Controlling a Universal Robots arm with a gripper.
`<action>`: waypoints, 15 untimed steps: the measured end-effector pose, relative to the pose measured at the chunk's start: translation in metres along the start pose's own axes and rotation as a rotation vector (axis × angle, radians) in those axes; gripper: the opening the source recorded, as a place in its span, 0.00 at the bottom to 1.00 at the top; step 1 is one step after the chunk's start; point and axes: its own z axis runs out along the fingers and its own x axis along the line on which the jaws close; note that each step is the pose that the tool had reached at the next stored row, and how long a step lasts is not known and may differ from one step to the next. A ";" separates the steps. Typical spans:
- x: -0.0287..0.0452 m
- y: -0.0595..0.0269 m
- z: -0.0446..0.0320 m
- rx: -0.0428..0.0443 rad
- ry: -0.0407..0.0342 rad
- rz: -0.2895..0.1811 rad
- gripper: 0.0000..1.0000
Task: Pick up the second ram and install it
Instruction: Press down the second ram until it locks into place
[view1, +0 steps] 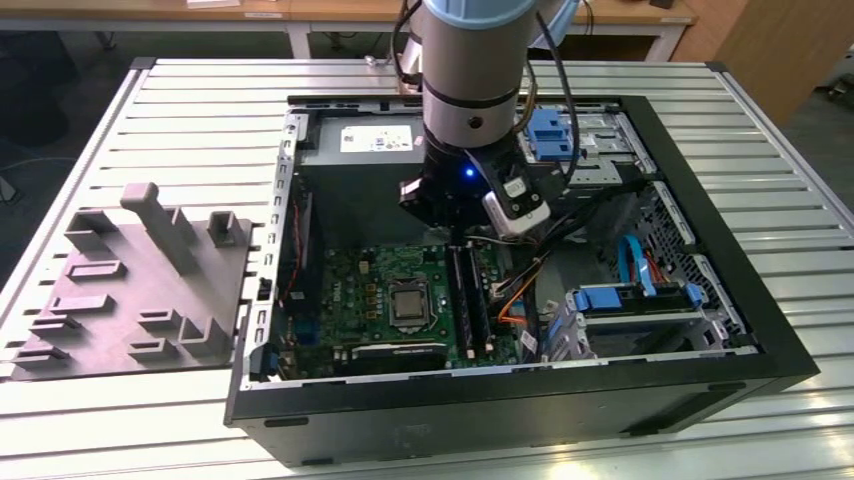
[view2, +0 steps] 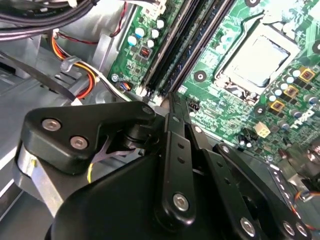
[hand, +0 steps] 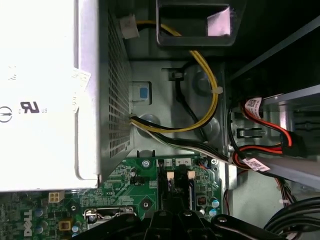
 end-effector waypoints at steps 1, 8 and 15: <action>0.0000 0.0000 -0.0001 -0.0001 0.0000 0.000 0.10; -0.0003 -0.0064 -0.0007 0.0027 -0.0001 0.000 0.10; -0.0009 -0.0200 -0.0014 0.0052 -0.0002 0.000 0.10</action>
